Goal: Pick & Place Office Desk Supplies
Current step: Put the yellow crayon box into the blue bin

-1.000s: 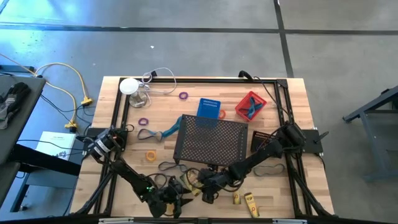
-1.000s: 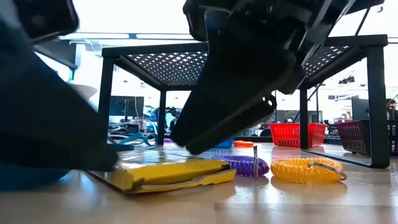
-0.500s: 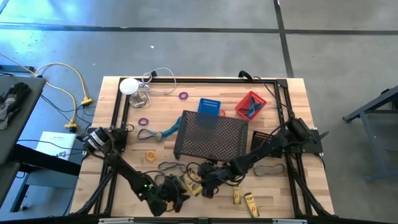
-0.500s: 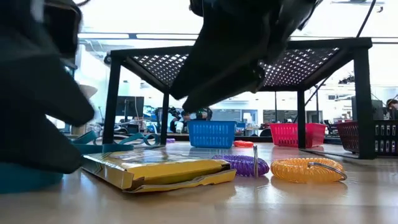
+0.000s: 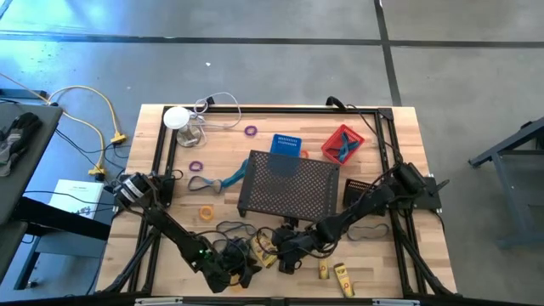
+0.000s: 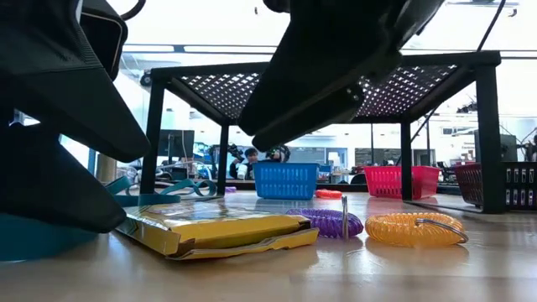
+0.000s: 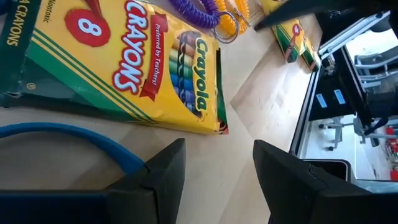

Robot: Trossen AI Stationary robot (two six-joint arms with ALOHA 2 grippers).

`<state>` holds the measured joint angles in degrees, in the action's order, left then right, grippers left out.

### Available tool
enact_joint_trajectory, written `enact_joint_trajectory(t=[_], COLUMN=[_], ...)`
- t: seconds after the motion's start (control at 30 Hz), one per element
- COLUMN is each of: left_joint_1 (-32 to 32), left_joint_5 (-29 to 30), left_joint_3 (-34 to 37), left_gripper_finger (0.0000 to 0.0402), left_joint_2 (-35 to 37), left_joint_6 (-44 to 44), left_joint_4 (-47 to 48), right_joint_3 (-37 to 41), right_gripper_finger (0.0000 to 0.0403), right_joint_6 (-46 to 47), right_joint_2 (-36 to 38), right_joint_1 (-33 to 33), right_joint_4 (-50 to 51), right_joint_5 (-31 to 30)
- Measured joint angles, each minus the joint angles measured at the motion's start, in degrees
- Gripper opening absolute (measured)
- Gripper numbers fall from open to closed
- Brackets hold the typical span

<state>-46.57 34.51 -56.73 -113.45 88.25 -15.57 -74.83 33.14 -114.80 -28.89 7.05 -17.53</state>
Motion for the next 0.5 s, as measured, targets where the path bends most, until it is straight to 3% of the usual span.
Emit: enact_joint_trajectory(t=[0.17, 0.5], left_joint_1=[-0.4, -0.47], left_joint_5=[0.1, -0.99], left_joint_3=[0.02, 0.36], left_gripper_finger=[0.0184, 0.0184], left_joint_2=[-0.07, -0.59], left_joint_6=[-1.21, -19.83], left_joint_4=[-0.42, -8.56], right_joint_3=[0.0, -0.02], right_gripper_finger=[0.0181, 0.0181], right_joint_6=[0.1, -3.08], right_joint_2=[-0.04, -0.04], right_joint_1=[-1.7, -6.08], right_joint_4=[0.0, -2.88], right_joint_5=[0.11, -0.15])
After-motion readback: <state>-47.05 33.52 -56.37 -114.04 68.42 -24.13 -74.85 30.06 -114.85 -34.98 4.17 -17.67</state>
